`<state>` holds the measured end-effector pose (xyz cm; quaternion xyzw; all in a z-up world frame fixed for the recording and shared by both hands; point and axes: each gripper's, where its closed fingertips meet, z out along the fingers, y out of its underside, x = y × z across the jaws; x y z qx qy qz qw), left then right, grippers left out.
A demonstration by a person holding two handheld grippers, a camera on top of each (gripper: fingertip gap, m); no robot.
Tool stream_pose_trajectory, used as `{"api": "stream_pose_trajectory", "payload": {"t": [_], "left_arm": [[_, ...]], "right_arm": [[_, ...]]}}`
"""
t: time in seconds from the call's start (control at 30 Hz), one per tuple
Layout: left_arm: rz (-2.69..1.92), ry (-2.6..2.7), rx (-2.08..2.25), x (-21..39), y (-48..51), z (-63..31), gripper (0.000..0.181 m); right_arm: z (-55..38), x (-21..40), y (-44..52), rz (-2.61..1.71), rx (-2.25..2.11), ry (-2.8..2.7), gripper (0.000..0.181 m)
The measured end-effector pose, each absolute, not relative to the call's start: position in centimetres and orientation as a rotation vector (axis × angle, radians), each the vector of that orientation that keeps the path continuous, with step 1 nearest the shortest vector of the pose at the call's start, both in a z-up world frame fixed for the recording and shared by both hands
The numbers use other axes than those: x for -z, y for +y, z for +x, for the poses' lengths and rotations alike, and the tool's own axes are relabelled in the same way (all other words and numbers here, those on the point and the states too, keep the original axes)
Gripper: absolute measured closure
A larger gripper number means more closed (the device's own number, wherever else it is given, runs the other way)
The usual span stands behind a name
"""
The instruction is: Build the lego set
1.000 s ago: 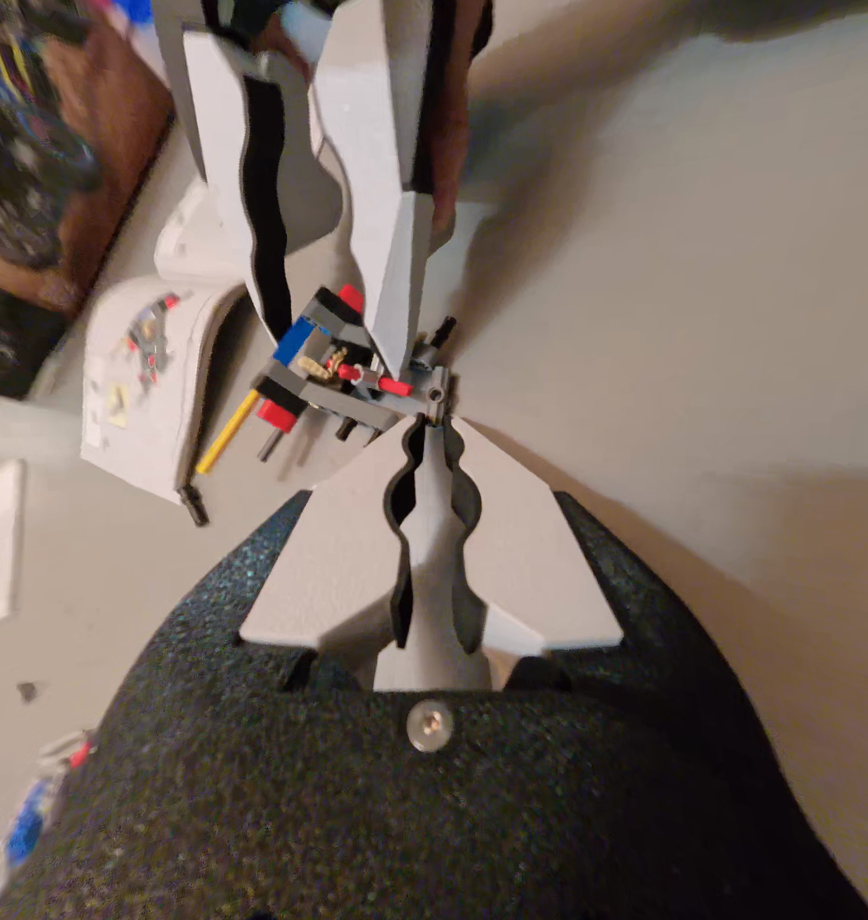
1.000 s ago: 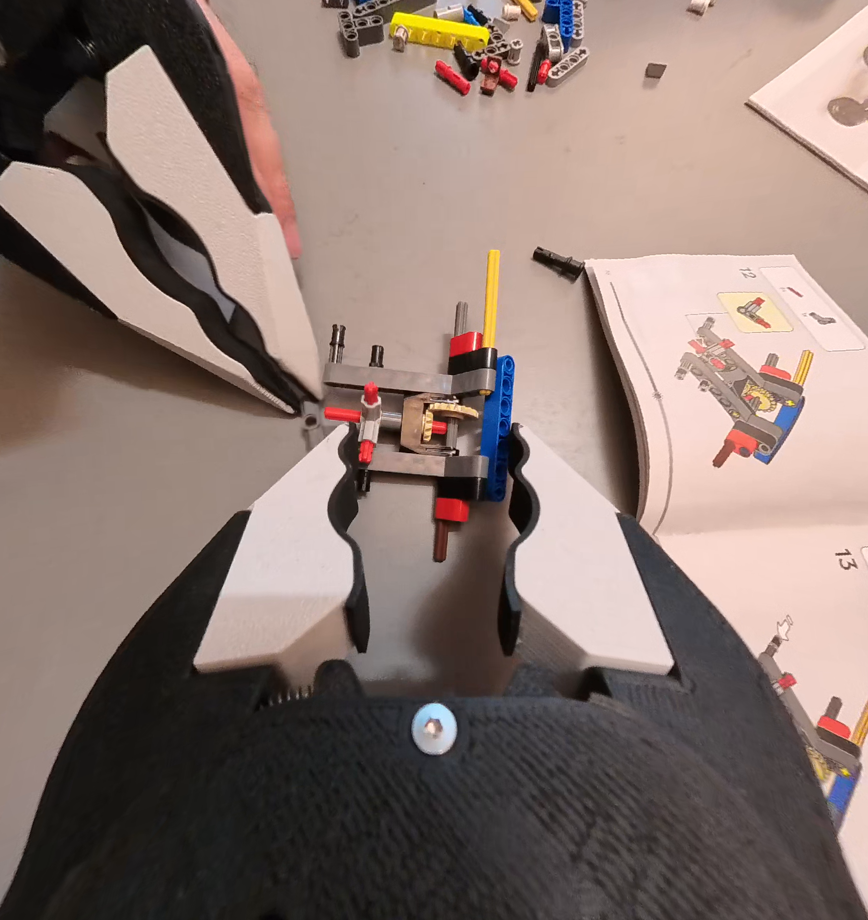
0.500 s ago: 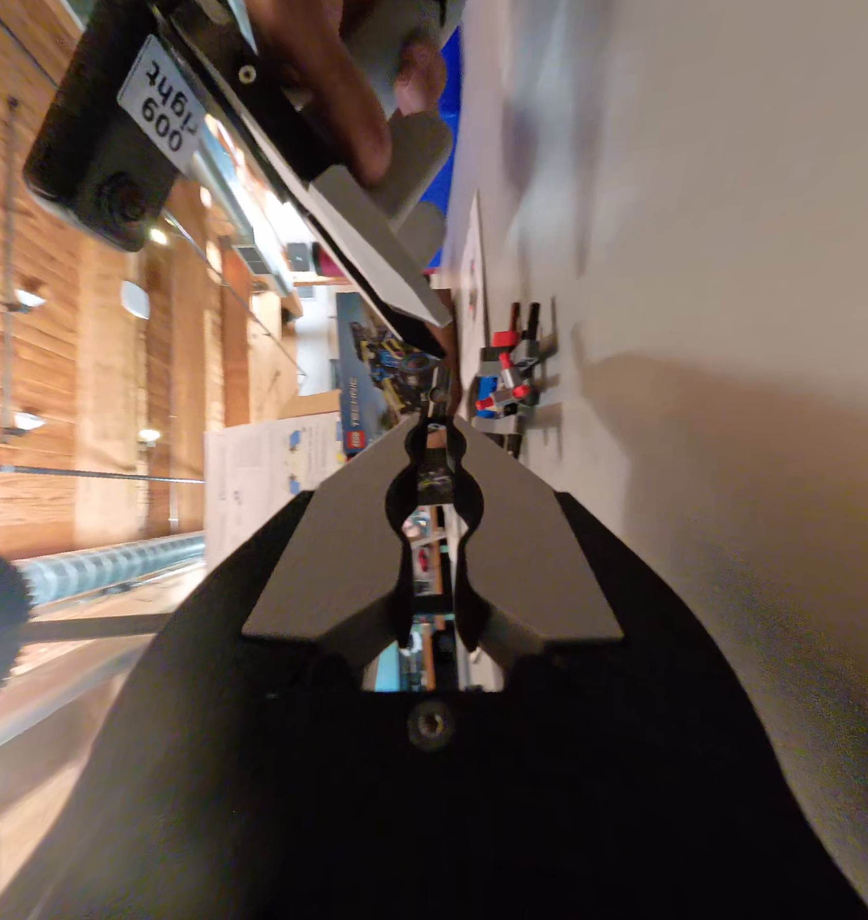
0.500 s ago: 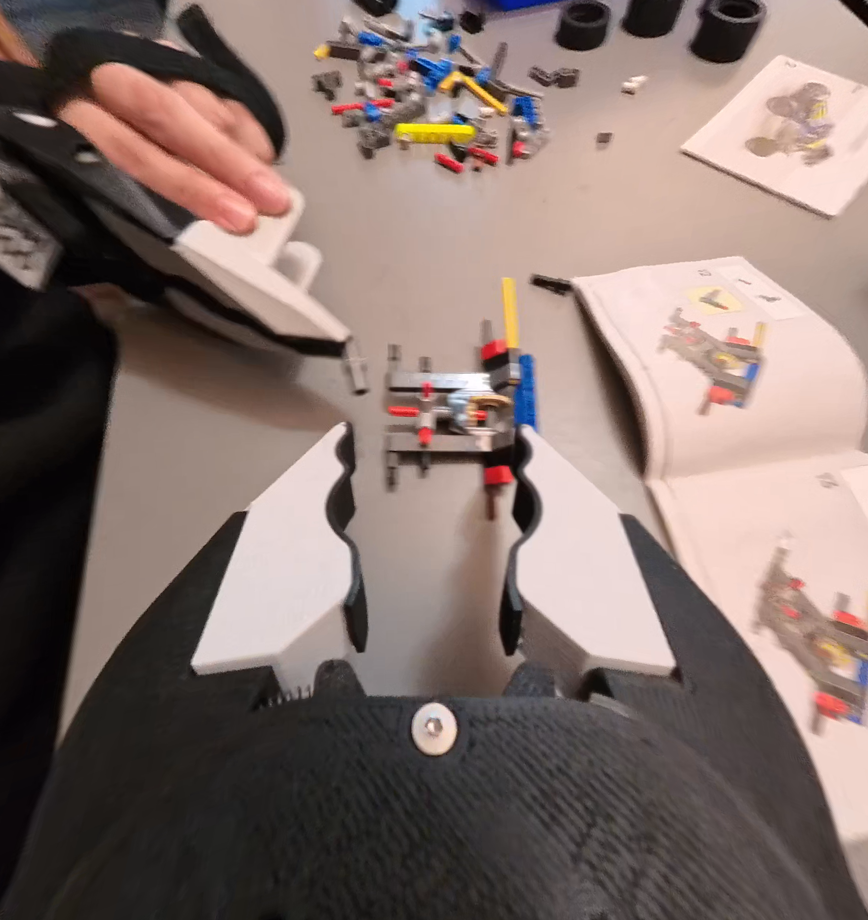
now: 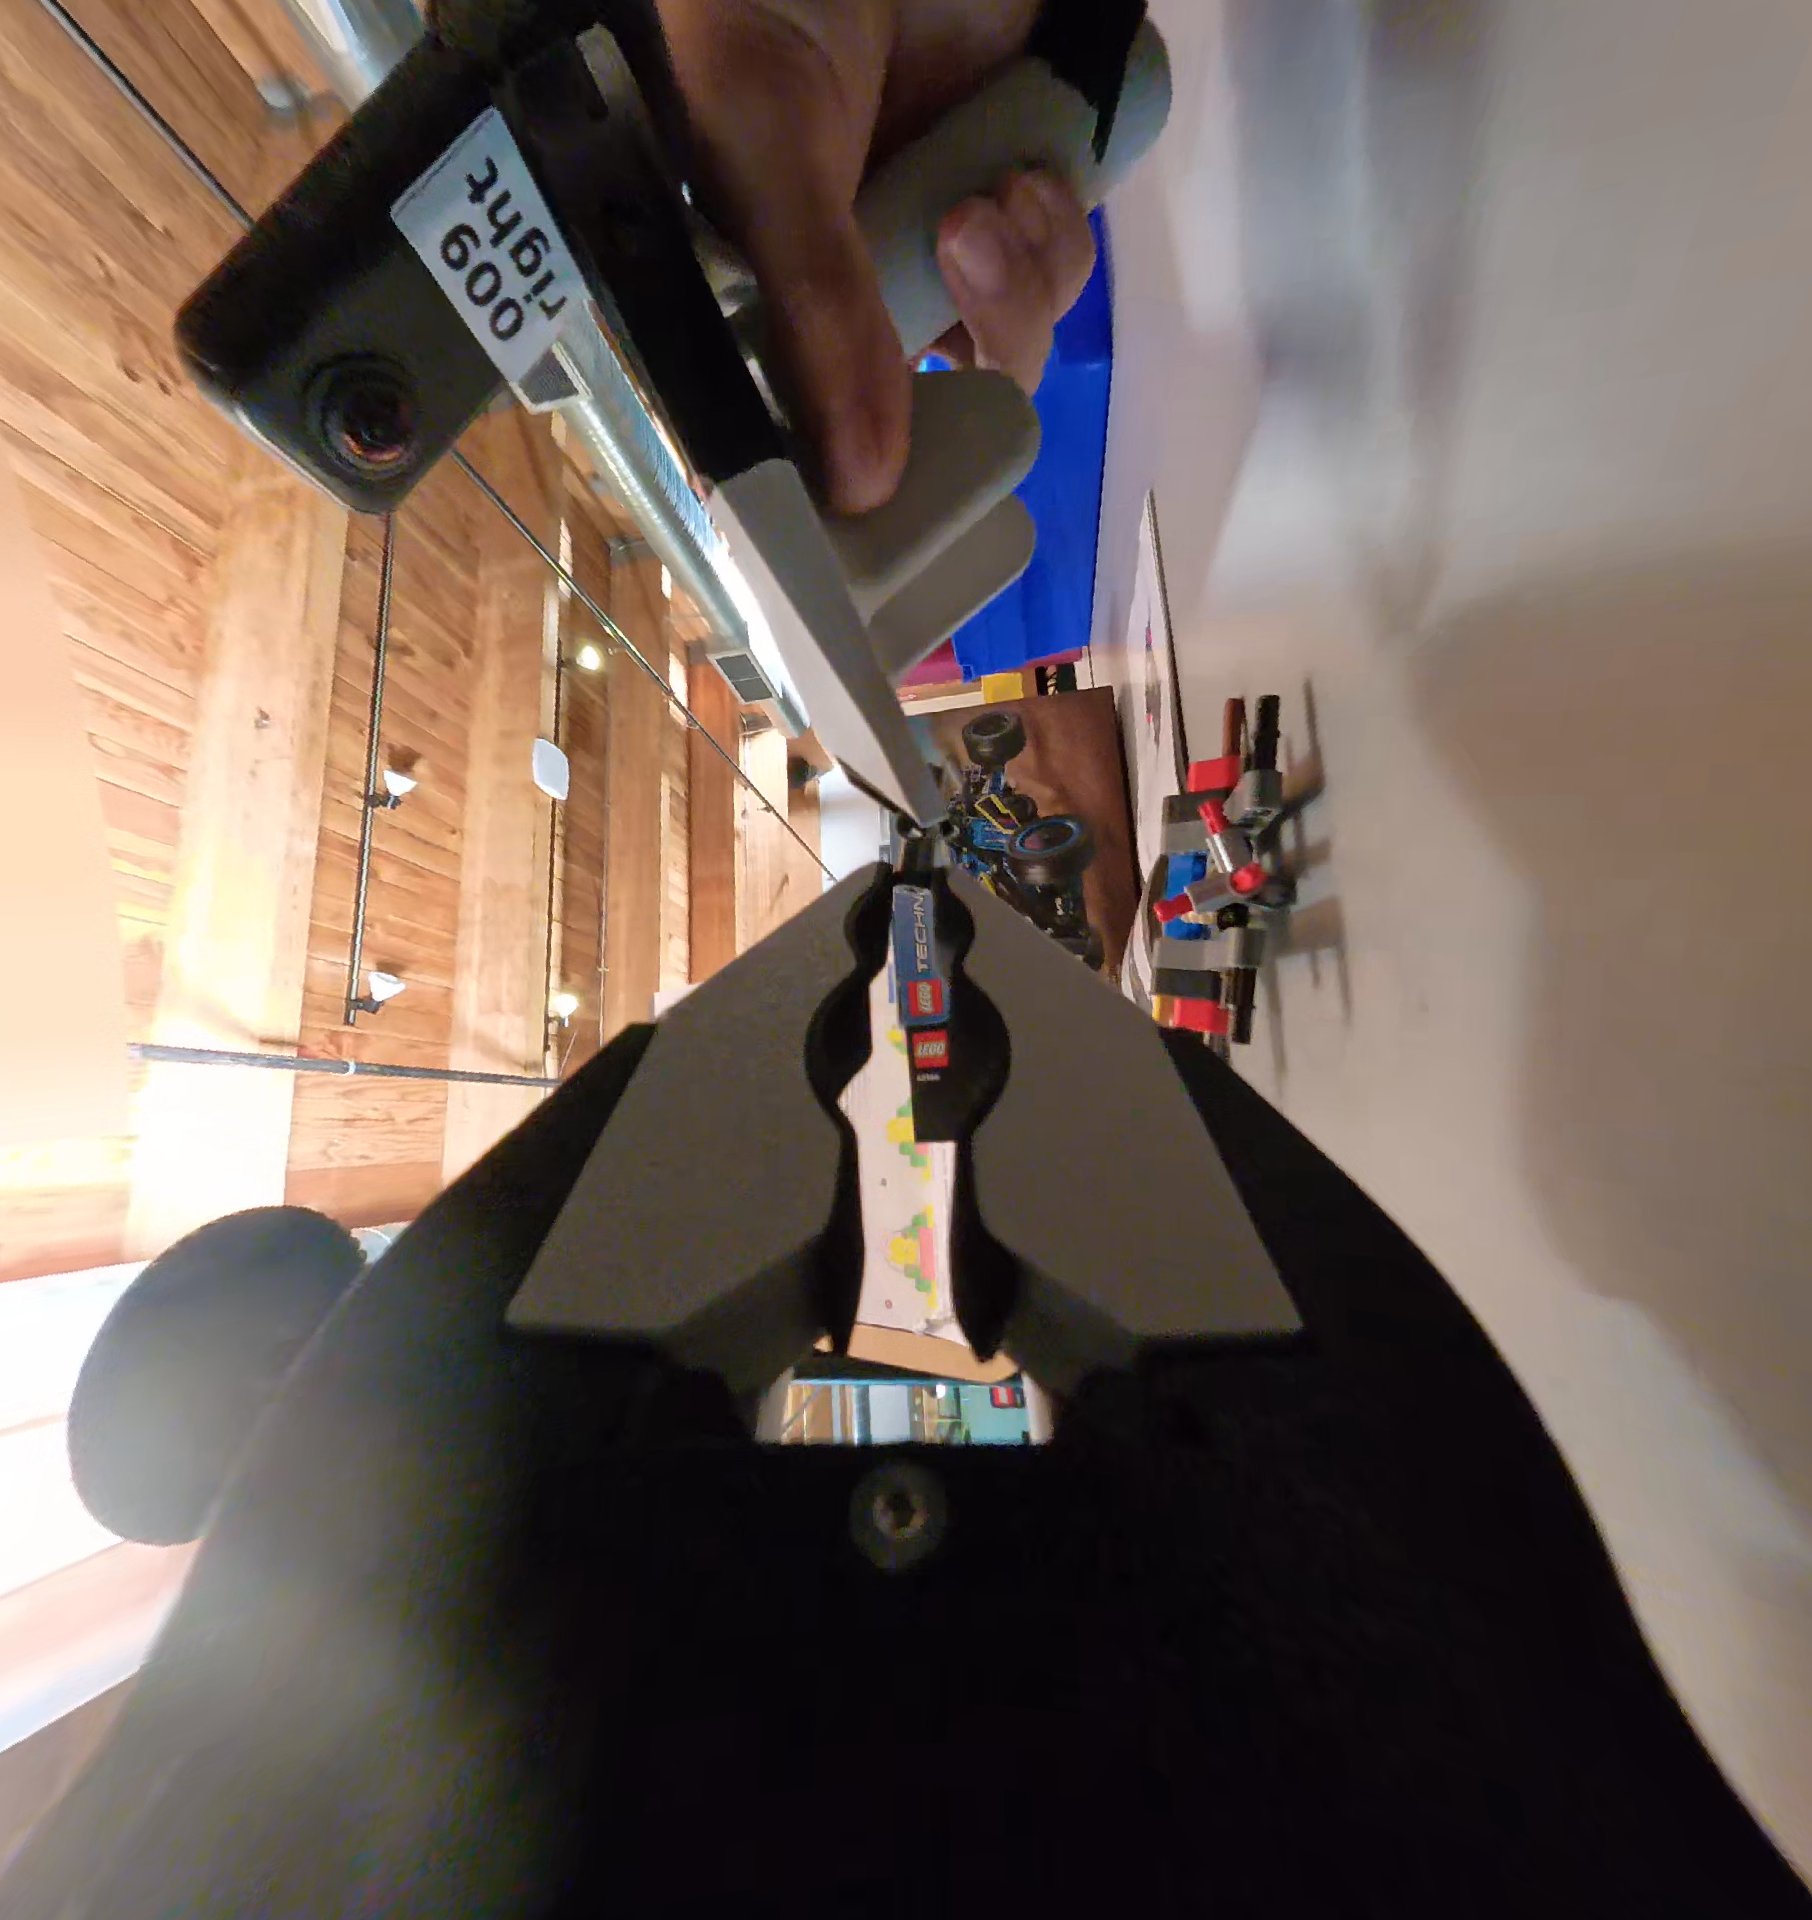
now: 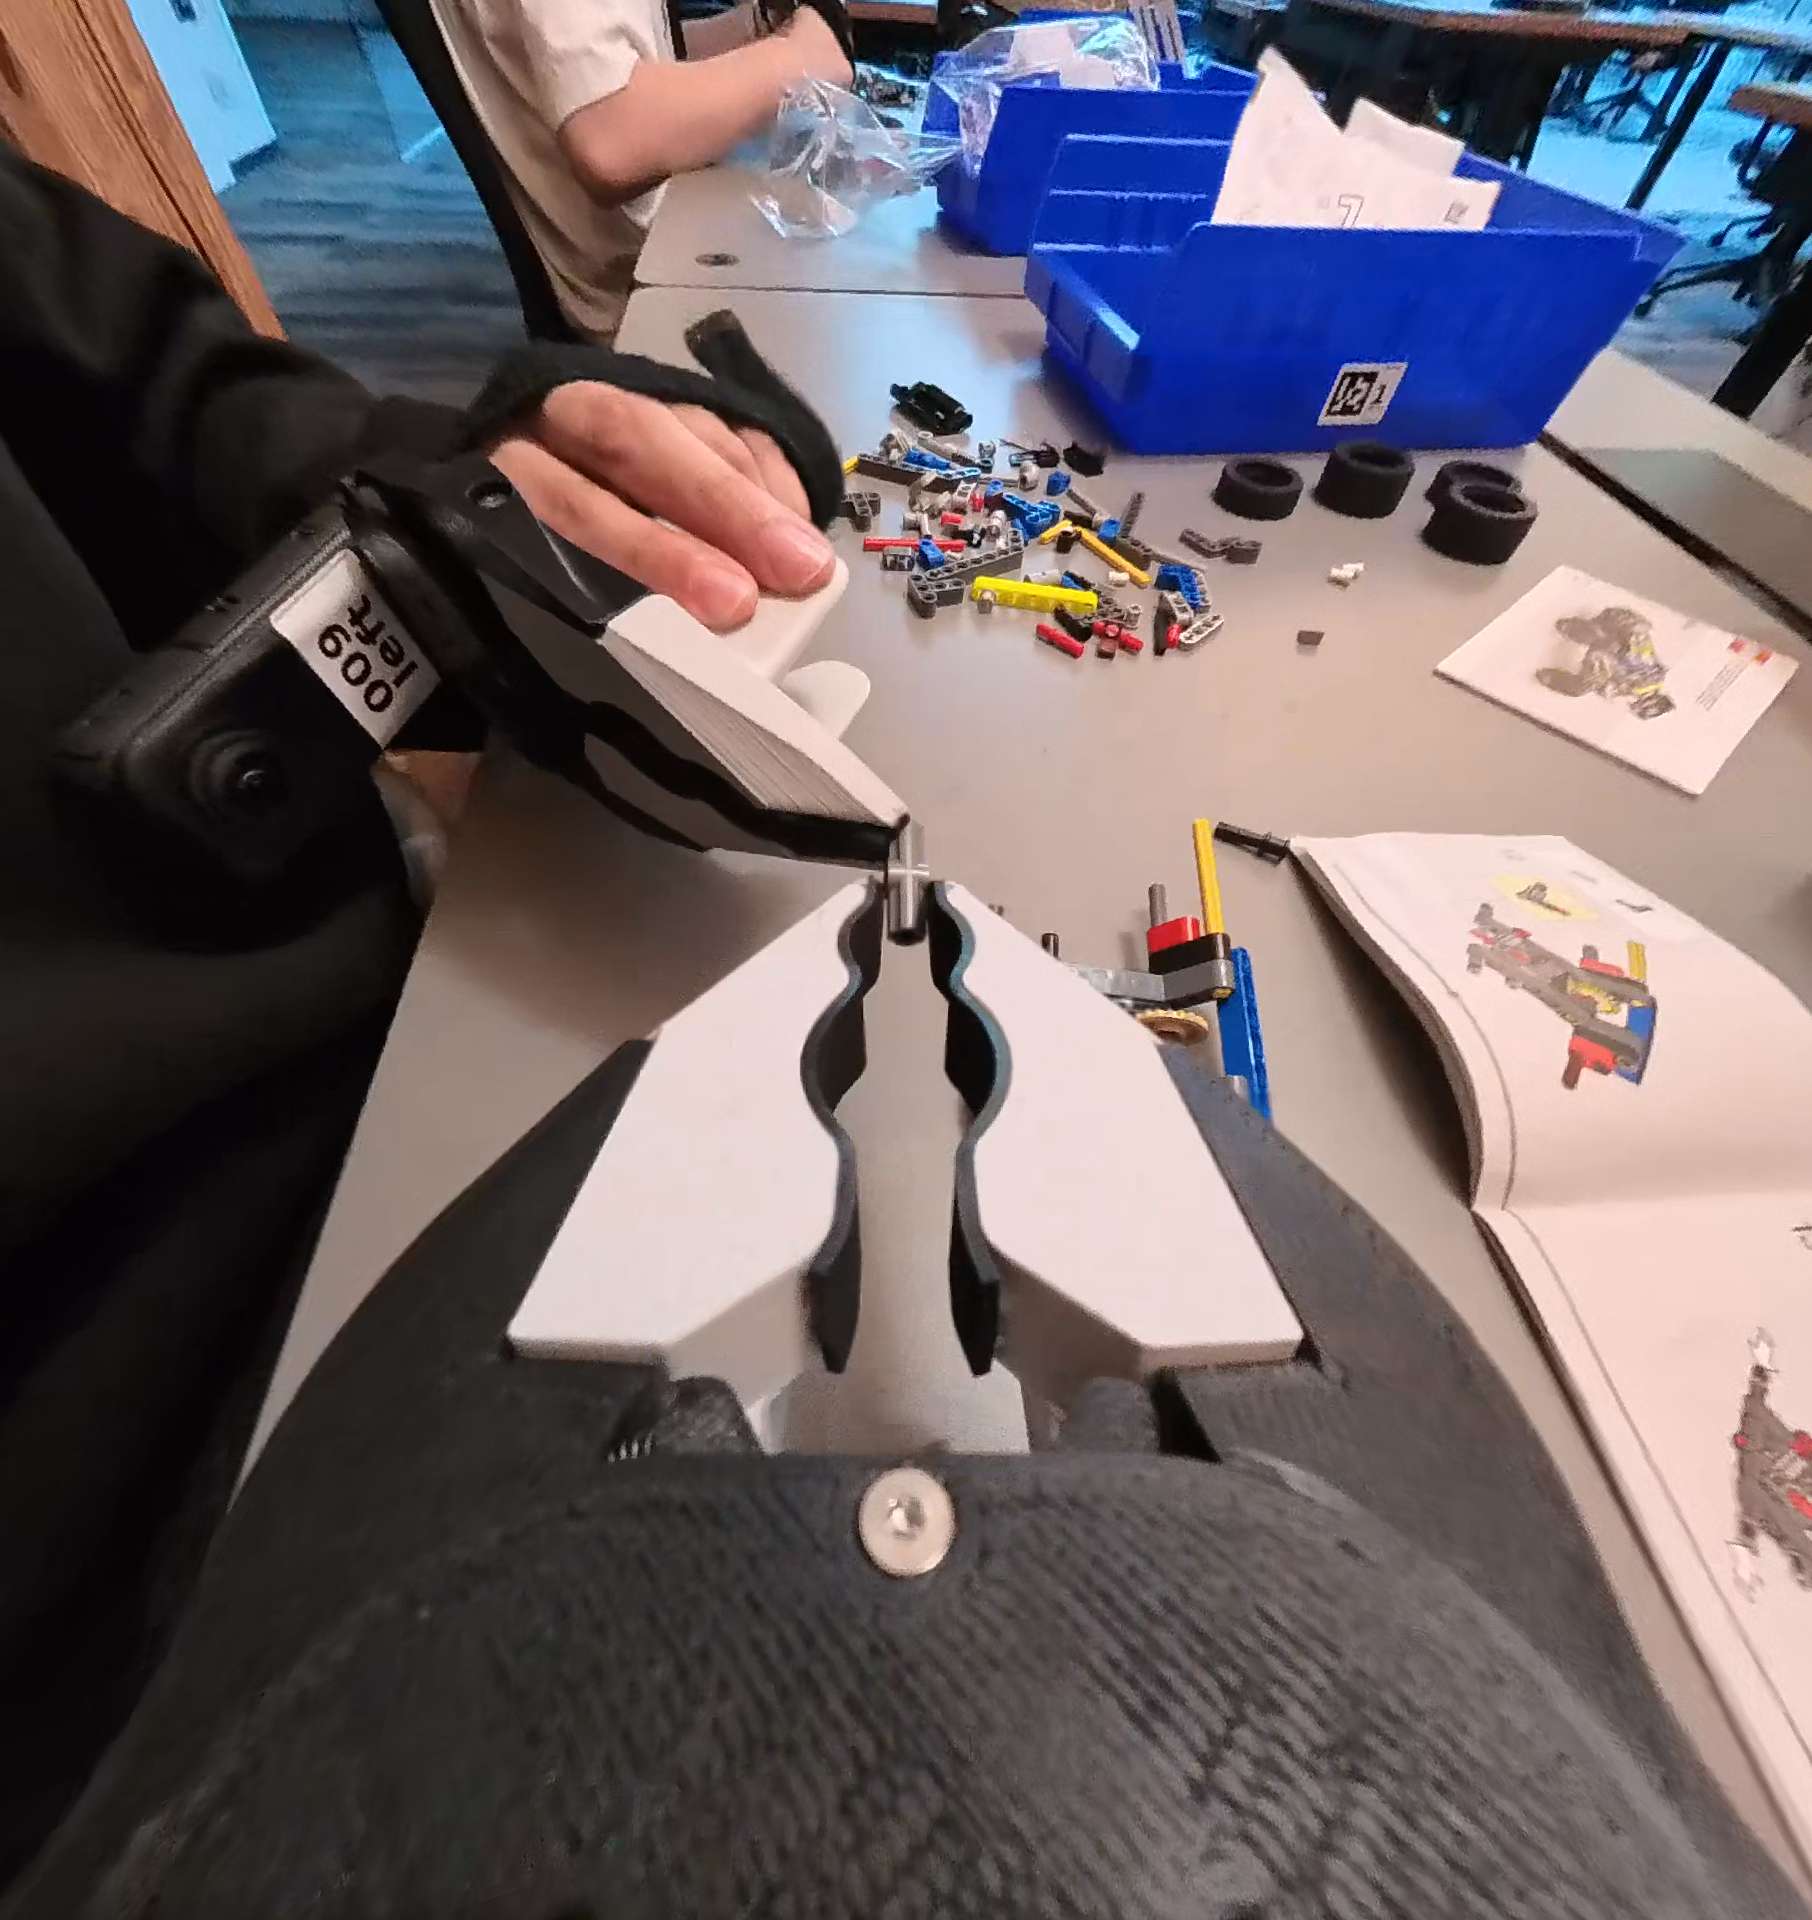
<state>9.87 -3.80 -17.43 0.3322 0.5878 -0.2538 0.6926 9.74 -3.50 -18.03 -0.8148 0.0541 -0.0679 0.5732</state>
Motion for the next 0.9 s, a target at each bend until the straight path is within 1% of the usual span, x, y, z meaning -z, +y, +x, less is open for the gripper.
{"api": "stream_pose_trajectory", "payload": {"t": [0.07, 0.1, 0.2, 0.23, 0.3, 0.33, 0.4, 0.47, 0.53, 0.63, 0.7, 0.77, 0.83, 0.9], "left_arm": [[0.739, 1.312, 0.575, 17.4, -3.8, 9.9, 0.175], [0.724, 1.320, 0.598, 17.3, -3.8, 9.9, 0.171], [0.575, 1.483, 0.746, 17.3, -3.1, 10.9, 0.161], [0.493, 1.574, 0.834, 17.3, -2.9, 11.2, 0.158], [0.303, 1.799, 1.094, 17.4, -3.0, 11.2, 0.158], [0.180, 1.920, 1.255, 17.2, -3.2, 11.0, 0.161], [-0.144, 2.169, 1.555, 16.8, -3.6, 10.9, 0.156], [-0.410, 2.394, 1.758, 16.9, -4.1, 10.3, 0.158], [-0.532, 2.482, 1.891, 16.5, -4.4, 9.9, 0.162], [-0.548, 2.466, 1.960, 16.3, -4.5, 10.0, 0.166], [-0.509, 2.455, 1.889, 16.9, -4.4, 10.4, 0.161], [-0.372, 2.415, 1.785, 17.3, -4.2, 10.6, 0.160], [-0.175, 2.361, 1.623, 17.9, -3.9, 10.7, 0.159], [0.014, 2.341, 1.445, 19.0, -3.7, 10.4, 0.159]], "right_arm": [[9.8, 18.0, -3.5, -1.924, 0.242, 0.081, 0.175], [9.9, 17.9, -3.5, -1.925, 0.321, 0.031, 0.176], [11.1, 17.6, -4.4, -1.948, 0.819, -0.201, 0.176], [11.5, 17.8, -4.7, -1.968, 0.994, -0.306, 0.176], [12.0, 17.8, -5.0, -1.953, 1.305, -0.472, 0.176], [12.1, 17.8, -5.0, -1.939, 1.399, -0.525, 0.176], [11.9, 17.3, -4.7, -1.880, 1.520, -0.571, 0.176], [11.5, 16.5, -4.4, -1.809, 1.584, -0.600, 0.176], [11.2, 15.9, -4.2, -1.770, 1.608, -0.613, 0.176], [11.2, 16.0, -4.3, -1.770, 1.583, -0.598, 0.176], [10.9, 16.4, -4.0, -1.794, 1.494, -0.580, 0.176], [10.8, 17.1, -3.8, -1.846, 1.310, -0.487, 0.176], [10.8, 18.2, -3.5, -1.933, 1.002, -0.306, 0.176], [10.7, 18.2, -3.4, -1.928, 0.751, -0.133, 0.176]]}}
